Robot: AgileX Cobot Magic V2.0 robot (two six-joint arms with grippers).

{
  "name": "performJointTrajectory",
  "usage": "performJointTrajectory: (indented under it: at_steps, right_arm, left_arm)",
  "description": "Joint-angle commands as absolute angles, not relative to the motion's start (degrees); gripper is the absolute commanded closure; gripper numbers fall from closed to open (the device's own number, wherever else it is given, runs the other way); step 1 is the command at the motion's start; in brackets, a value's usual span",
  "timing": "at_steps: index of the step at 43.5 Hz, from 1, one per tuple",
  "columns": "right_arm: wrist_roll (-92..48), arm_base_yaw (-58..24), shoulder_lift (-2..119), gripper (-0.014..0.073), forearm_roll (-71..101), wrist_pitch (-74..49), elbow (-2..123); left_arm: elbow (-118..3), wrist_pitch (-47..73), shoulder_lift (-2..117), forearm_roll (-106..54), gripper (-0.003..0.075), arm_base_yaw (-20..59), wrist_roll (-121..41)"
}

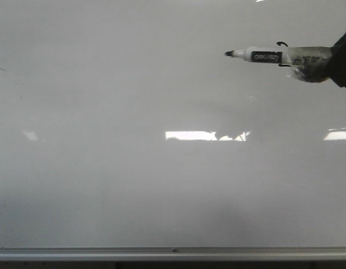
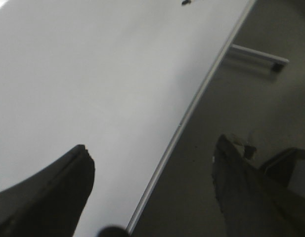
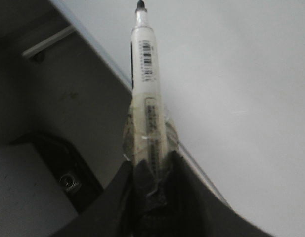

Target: Write number 2 on whiteboard

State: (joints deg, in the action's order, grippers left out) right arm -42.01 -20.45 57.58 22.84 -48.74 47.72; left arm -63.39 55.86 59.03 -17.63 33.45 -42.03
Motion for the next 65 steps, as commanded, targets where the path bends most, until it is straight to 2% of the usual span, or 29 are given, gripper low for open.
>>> performJointTrajectory:
  at_steps: [1, 8, 17, 33, 37, 44, 48, 52, 56, 59, 62, 65]
  right_arm:
    - [-46.0, -24.9, 55.8, 0.0661, 23.8, -53.7, 51.4]
    - [-46.3, -30.6, 55.8, 0.0661, 24.4, -57.4, 53.9]
    - [-46.3, -31.3, 55.8, 0.0661, 24.5, -57.6, 53.9]
    - [-46.3, -31.3, 55.8, 0.0661, 24.5, -57.5, 53.9]
    - [-46.3, -31.3, 55.8, 0.0661, 24.5, -57.5, 53.9]
    - [-46.3, -31.3, 55.8, 0.0661, 24.5, -57.5, 53.9]
    - [-46.3, -31.3, 55.8, 0.0653, 24.5, -57.5, 53.9]
    - [-46.3, -31.3, 55.8, 0.0586, 24.5, -57.5, 53.9]
    - [-46.3, -31.3, 55.8, 0.0442, 24.5, -57.5, 53.9]
    - [-46.2, -31.3, 55.8, 0.0302, 24.5, -57.5, 53.9]
    - [-45.7, -30.8, 55.7, 0.0198, 23.9, -57.9, 54.2]
    - [-43.6, -29.4, 54.9, 0.0139, 22.1, -58.7, 55.0]
  left_arm:
    - [-67.2, 54.4, 61.7, -19.6, 0.0229, 38.8, -44.6]
    - [-70.4, 54.4, 67.8, -19.6, 0.0229, 47.5, -46.0]
    - [-73.6, 53.9, 75.4, -19.6, 0.0229, 54.5, -46.0]
    - [-74.1, 49.6, 82.0, -20.2, 0.0236, 56.6, -46.0]
    - [-74.1, 49.6, 82.3, -20.8, 0.0309, 56.6, -46.0]
    - [-74.1, 49.6, 82.3, -21.2, 0.052, 56.6, -46.0]
    - [-74.1, 49.6, 82.3, -21.2, 0.061, 56.6, -46.0]
    - [-74.1, 49.6, 82.3, -21.2, 0.0676, 56.6, -46.0]
    - [-74.1, 49.6, 82.3, -21.2, 0.0724, 56.6, -45.9]
    - [-74.1, 49.6, 82.3, -21.2, 0.0736, 56.6, -45.7]
    - [-74.1, 49.7, 82.3, -20.5, 0.074, 56.5, -45.0]
    - [-74.1, 49.9, 81.9, -17.1, 0.0741, 56.5, -41.0]
